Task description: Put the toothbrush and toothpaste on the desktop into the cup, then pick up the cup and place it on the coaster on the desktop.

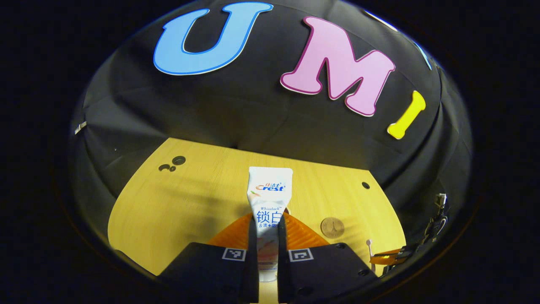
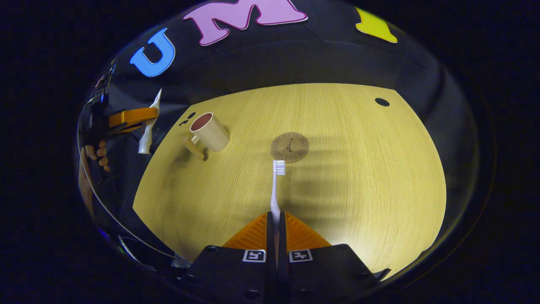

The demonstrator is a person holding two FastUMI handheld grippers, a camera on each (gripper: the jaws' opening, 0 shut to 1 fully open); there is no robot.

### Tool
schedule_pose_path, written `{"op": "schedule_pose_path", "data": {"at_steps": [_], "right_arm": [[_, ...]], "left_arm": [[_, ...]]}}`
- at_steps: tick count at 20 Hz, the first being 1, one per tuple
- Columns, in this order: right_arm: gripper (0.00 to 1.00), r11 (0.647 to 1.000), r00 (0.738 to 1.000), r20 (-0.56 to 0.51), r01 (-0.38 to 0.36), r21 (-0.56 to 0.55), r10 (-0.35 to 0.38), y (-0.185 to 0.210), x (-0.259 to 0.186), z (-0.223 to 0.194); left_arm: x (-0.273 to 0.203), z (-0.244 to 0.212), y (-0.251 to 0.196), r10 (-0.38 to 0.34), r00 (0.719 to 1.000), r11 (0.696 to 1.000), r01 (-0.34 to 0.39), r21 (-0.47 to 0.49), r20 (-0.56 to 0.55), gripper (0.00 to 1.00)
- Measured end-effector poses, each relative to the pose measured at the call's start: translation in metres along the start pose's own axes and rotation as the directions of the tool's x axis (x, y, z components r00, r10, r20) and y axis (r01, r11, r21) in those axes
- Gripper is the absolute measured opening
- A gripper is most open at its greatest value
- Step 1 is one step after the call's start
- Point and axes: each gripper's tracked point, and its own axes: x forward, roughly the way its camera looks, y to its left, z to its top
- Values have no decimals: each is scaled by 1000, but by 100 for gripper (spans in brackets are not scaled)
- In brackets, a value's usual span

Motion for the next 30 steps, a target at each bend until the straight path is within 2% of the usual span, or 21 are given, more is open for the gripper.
{"op": "schedule_pose_path", "data": {"at_steps": [3,9,14,19,20,21,25,27,28,29,30], "right_arm": [[5,1000,1000,1,-4,-12,4,-15,-4,8],[5,999,1000,-18,14,32,-14,-46,2,16],[5,999,999,-36,19,37,-18,-54,9,17],[5,1000,1000,-31,1,9,0,-47,17,20],[0,1000,1000,-17,-4,3,4,-45,18,24],[5,1000,1000,-7,-7,-2,7,-43,20,26],[5,999,1000,-6,-26,-21,26,-29,26,27],[5,999,999,0,-34,-37,34,-21,29,27],[5,998,999,5,-41,-43,42,-15,30,28],[5,998,999,12,-50,-46,51,-11,30,30],[5,997,998,20,-59,-51,60,-5,30,33]], "left_arm": [[32,17,-4,-24,998,999,25,-23,50,22],[92,32,-4,-62,989,995,72,-69,137,22],[126,34,0,-58,973,998,63,-14,224,22],[132,22,-4,-66,947,998,56,40,314,22],[129,19,-7,-69,942,997,57,47,328,23],[127,14,-6,-68,938,997,53,52,340,23],[127,-13,7,-34,944,999,27,23,330,27],[127,-30,11,-31,955,999,26,20,296,31],[125,-32,12,-26,955,999,18,27,296,45],[122,-32,13,-16,953,999,5,36,302,40],[118,-31,13,-13,956,999,1,40,294,56]]}}
